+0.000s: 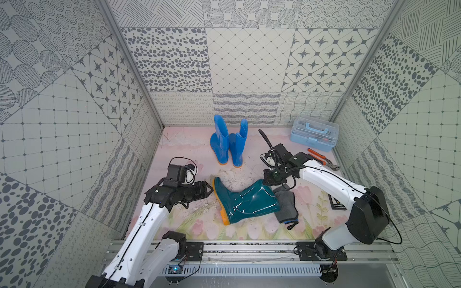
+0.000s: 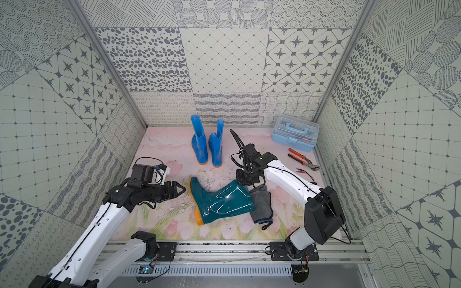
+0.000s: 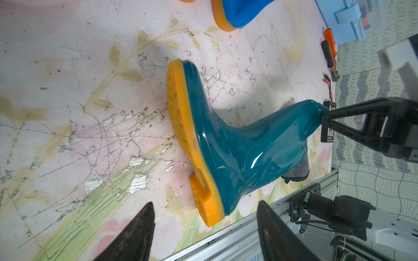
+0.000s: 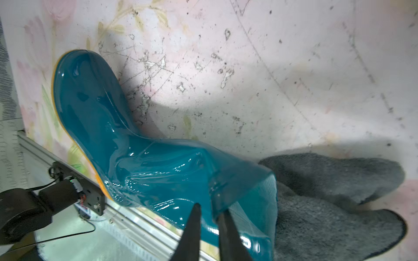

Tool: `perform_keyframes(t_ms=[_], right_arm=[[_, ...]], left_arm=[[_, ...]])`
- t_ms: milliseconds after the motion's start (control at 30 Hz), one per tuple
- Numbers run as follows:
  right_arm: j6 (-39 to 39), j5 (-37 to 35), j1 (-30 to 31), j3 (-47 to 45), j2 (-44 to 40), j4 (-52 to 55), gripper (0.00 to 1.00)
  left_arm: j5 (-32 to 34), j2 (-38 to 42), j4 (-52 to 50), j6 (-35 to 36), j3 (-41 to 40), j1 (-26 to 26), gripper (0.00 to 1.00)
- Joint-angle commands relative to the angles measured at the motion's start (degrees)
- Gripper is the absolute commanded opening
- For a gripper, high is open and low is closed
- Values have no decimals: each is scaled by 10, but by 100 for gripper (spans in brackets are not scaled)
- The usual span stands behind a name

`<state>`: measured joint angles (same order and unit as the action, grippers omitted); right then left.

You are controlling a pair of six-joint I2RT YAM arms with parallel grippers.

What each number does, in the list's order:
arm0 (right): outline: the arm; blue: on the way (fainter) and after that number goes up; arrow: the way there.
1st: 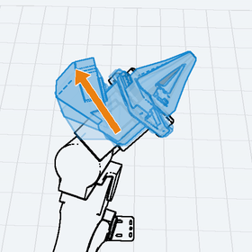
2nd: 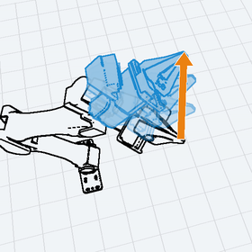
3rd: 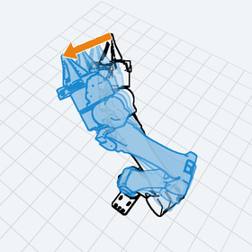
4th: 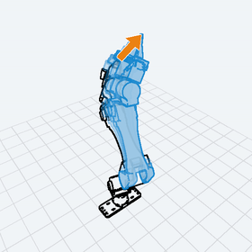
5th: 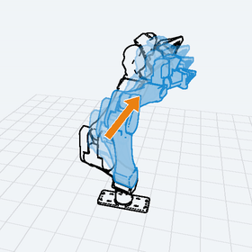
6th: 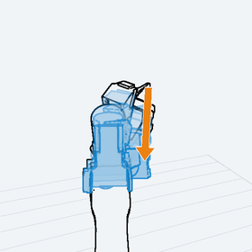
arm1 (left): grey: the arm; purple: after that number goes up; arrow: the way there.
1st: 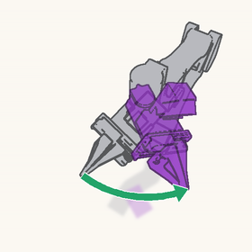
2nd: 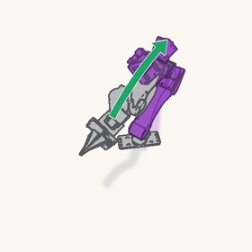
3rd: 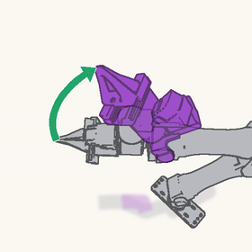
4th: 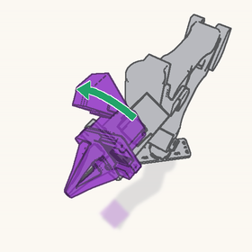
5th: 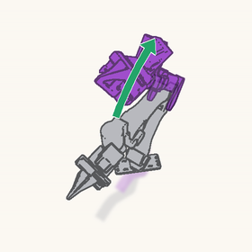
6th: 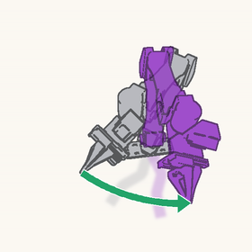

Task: Wipe the rubber boots with a cloth
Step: Place the rubber boot at the center of the board, then pick up the cleaning item at the center of the board.

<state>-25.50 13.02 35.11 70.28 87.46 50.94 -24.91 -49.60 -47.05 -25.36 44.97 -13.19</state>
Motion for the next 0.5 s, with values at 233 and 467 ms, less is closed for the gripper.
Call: perform_keyframes(t_ms=[233,467], right_arm=[[-32,-189,-60,-28,-124,64,78],[-51,-186,-87,-152,-170,95,84]], left_arm=[[57,-57,99,-100,-58,-138,73],[24,-179,176,-98,-58,-183,75]])
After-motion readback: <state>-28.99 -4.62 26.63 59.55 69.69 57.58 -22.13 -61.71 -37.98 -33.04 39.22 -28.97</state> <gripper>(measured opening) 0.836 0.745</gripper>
